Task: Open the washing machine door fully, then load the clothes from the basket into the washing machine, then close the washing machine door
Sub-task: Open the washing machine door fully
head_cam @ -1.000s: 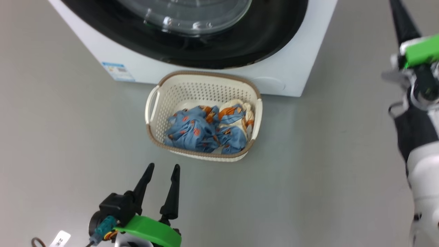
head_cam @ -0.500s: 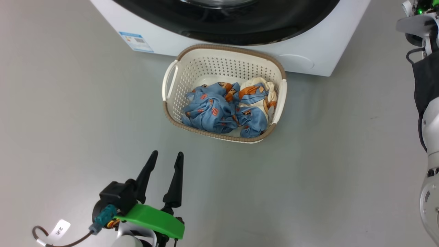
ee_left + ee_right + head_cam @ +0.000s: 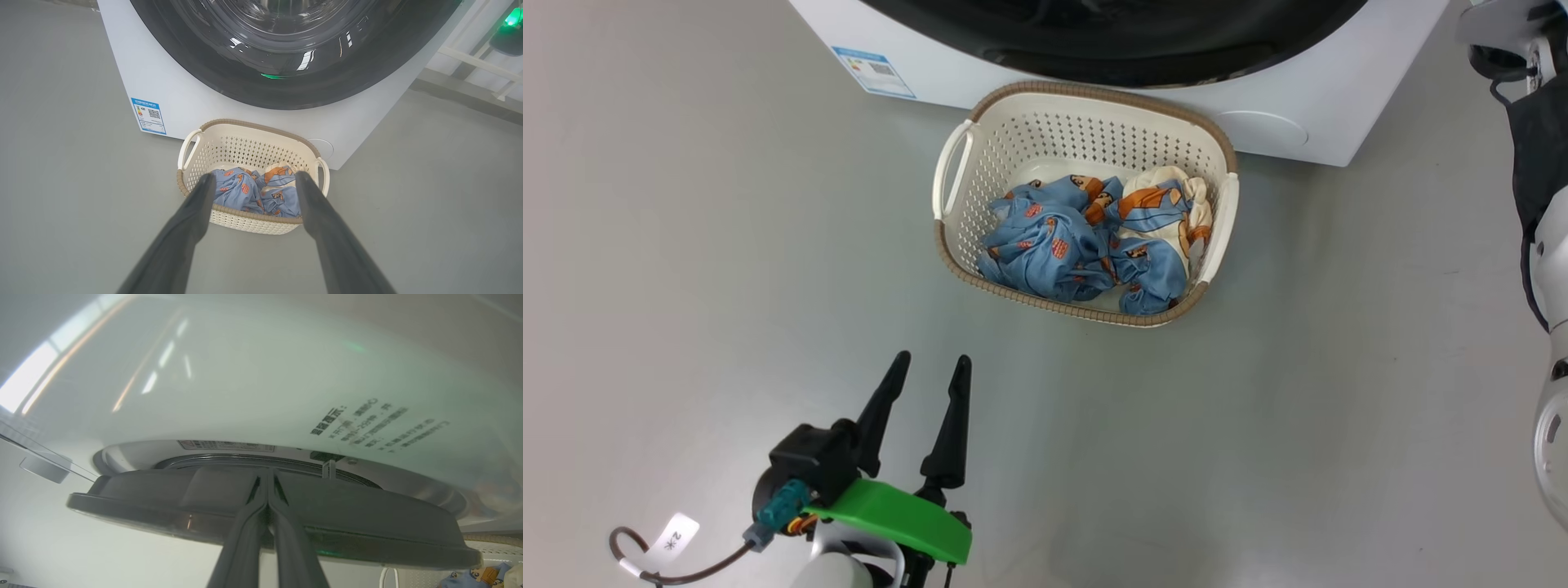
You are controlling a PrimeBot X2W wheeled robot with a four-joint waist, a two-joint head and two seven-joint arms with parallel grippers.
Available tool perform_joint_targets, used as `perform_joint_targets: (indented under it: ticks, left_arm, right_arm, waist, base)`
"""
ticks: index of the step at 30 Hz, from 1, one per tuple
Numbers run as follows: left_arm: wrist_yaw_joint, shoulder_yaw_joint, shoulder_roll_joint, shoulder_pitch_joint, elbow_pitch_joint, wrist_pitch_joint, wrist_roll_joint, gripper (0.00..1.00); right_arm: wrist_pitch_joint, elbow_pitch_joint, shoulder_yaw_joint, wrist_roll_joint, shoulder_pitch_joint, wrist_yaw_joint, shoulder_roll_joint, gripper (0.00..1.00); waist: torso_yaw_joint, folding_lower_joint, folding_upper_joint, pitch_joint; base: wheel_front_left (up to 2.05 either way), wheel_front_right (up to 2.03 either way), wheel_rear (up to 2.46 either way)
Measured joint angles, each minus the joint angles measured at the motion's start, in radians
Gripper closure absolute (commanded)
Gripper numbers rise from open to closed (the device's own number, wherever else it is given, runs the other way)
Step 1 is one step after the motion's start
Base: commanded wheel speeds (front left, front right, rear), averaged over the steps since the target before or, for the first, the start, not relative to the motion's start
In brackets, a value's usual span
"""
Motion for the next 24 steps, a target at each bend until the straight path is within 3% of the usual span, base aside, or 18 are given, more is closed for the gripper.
perform_joint_targets:
  ticks: [11,24]
  left_arm:
    - [0.000,-0.003,-0.002,0.000,0.005,0.000,-0.003,0.00]
    - [0.000,-0.009,-0.003,-0.002,0.009,0.000,-0.009,0.00]
  right_arm:
    - [0.023,0.132,-0.078,0.063,-0.075,0.000,0.010,1.00]
    - [0.087,0.226,-0.092,0.070,-0.144,0.000,-0.011,1.00]
  waist:
    - [0.008,0.0000,0.0000,0.010]
    - [0.014,0.0000,0.0000,0.022]
  base:
    - [0.00,0.00,0.00]
    - [0.00,0.00,0.00]
